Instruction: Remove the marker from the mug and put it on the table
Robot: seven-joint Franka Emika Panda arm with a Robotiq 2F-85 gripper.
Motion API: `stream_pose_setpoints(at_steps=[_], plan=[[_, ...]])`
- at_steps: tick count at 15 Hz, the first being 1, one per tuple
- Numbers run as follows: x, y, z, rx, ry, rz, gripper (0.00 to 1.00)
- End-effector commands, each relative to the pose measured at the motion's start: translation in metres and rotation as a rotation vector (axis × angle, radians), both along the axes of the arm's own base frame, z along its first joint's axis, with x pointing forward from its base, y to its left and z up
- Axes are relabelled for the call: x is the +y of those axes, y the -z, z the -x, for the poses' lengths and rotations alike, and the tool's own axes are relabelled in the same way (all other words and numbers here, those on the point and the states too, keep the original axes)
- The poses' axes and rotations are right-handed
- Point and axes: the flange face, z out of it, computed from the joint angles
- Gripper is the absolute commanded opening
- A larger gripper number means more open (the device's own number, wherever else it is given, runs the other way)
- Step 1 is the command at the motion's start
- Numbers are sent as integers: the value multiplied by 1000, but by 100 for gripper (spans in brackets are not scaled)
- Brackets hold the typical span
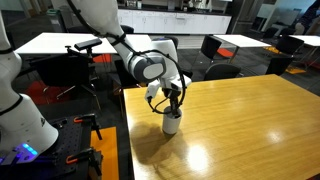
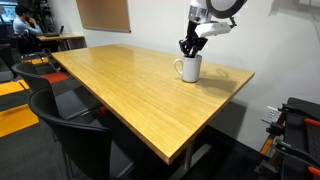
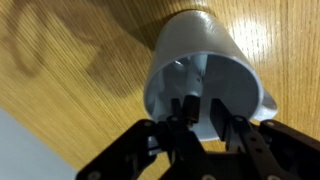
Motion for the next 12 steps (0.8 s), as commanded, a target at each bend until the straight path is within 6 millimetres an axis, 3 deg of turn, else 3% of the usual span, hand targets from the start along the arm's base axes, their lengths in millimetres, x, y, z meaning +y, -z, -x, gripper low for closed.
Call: stream_pose_setpoints(at_steps=[1, 2, 4, 12], plan=[[0, 1, -6, 5, -10, 12, 4], [0, 1, -6, 4, -12, 13, 0], [1, 0, -5, 3, -15, 14, 5], [5, -21, 16, -17, -57, 29, 5]])
